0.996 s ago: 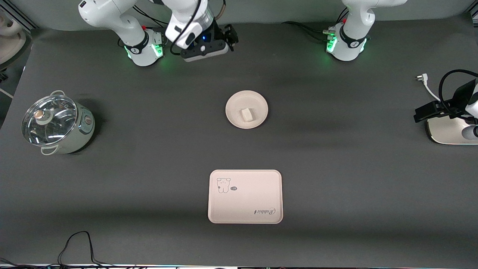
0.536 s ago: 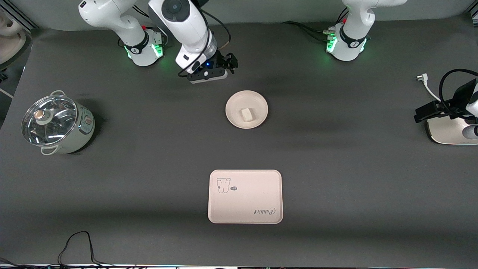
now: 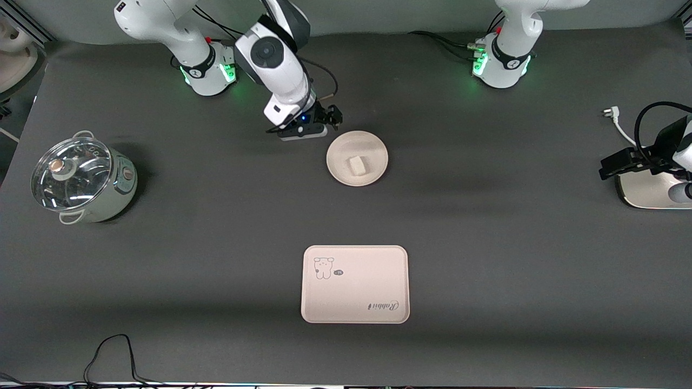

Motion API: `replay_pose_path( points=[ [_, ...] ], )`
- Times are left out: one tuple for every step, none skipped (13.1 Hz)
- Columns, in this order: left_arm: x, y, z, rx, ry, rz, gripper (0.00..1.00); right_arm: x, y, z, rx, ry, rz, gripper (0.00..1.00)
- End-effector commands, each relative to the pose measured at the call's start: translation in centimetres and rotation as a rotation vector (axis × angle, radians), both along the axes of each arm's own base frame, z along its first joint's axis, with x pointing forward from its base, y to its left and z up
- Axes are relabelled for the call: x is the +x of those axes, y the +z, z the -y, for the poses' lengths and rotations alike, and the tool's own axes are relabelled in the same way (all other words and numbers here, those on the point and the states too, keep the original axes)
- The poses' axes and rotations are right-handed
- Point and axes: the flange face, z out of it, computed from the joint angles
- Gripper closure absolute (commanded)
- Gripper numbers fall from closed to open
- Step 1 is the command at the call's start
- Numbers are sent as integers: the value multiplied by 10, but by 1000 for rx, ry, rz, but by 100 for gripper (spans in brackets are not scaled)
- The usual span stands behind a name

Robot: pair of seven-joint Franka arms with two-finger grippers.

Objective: Place bun in plate and plate on tray
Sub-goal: 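Move the right gripper toward the rim of the white plate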

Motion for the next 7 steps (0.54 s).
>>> replay_pose_path(
  points=[
    [-8, 9, 5, 10, -25, 22, 0, 0, -37, -6, 33, -73, 18, 0],
    [-8, 9, 5, 9, -25, 22, 0, 2, -50, -6, 36, -85, 29, 0],
    [-8, 8, 4, 9, -25, 20, 0, 4, -63, -5, 39, -93, 45, 0],
    [-7, 9, 5, 9, -27, 25, 0, 1, -78, -8, 38, -89, 57, 0],
    [-7, 11, 6, 10, -30, 30, 0, 2, -89, -7, 38, -96, 68, 0],
    [-8, 12, 10, 9, -36, 30, 0, 3, -99, -5, 39, -109, 76, 0],
    [-8, 12, 12, 9, -41, 31, 0, 5, -111, -2, 44, -134, 84, 0]
  ],
)
